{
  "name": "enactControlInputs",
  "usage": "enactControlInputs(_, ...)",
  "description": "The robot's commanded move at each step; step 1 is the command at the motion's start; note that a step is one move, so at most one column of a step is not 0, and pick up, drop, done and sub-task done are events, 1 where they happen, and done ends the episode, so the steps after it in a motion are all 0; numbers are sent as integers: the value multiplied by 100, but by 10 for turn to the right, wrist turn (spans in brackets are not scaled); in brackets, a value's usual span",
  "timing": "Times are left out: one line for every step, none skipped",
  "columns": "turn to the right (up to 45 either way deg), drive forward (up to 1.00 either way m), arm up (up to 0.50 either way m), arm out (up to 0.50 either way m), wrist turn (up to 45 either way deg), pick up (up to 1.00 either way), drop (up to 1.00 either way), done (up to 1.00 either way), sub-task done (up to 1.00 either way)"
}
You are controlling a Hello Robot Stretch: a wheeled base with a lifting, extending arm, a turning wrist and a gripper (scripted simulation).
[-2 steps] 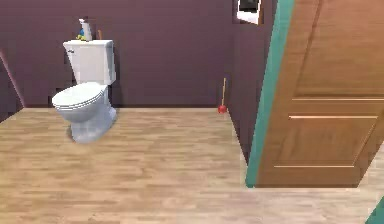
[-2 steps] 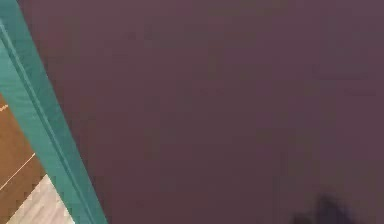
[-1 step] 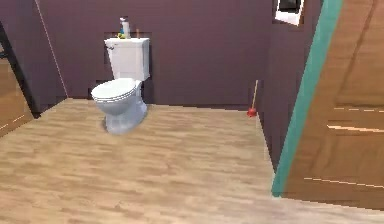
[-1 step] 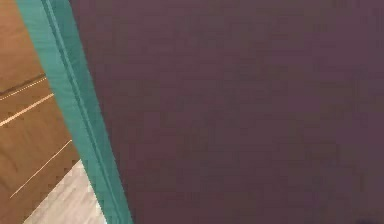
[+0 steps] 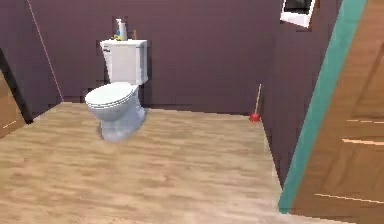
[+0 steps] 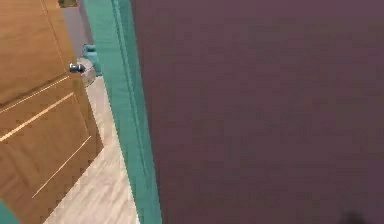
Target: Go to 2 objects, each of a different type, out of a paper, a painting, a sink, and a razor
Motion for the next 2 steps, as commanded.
enactControlInputs(-450,0,0,0,0,0,0,0,0)
enactControlInputs(-450,0,0,0,0,0,0,0,0)
